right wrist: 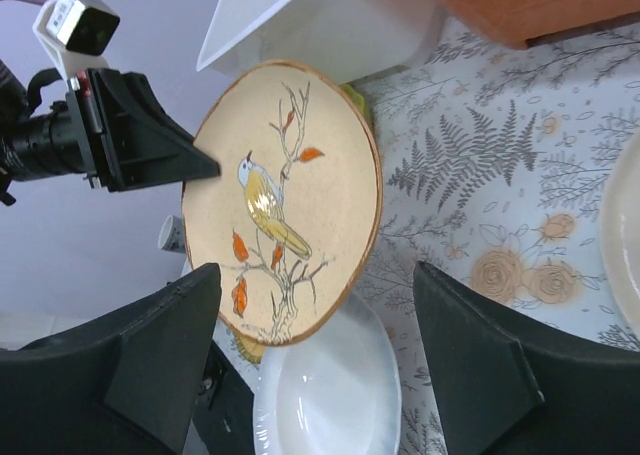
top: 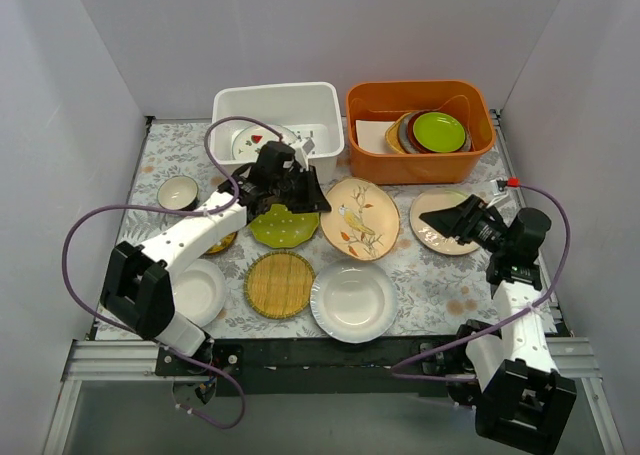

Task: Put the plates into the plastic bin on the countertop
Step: Pick up the plate from the corner of the board, then place the plate in the plastic bin.

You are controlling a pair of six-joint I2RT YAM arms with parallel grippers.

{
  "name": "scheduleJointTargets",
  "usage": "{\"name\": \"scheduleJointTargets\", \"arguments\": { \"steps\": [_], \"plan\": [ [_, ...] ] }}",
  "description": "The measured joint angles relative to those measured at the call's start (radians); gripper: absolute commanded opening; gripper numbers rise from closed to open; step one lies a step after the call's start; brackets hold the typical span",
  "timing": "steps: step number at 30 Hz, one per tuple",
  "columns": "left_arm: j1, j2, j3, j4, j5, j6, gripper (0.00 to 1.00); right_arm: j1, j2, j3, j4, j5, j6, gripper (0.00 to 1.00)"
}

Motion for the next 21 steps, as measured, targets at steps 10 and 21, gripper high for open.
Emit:
{"name": "scheduleJointTargets", "arguments": {
  "steps": [10, 21],
  "plan": [
    [0.063, -0.073, -0.002, -0.006, 0.047, 0.000, 0.00, 0.261, 0.096, -0.064, 0.171, 0.100, 0.110, 0.79],
    [0.063, -0.082, -0.008, -0.012, 0.072, -0.003, 0.00, 0.434, 0.217, -0.106, 0.400, 0.188, 0.227, 0.62]
  ]
}}
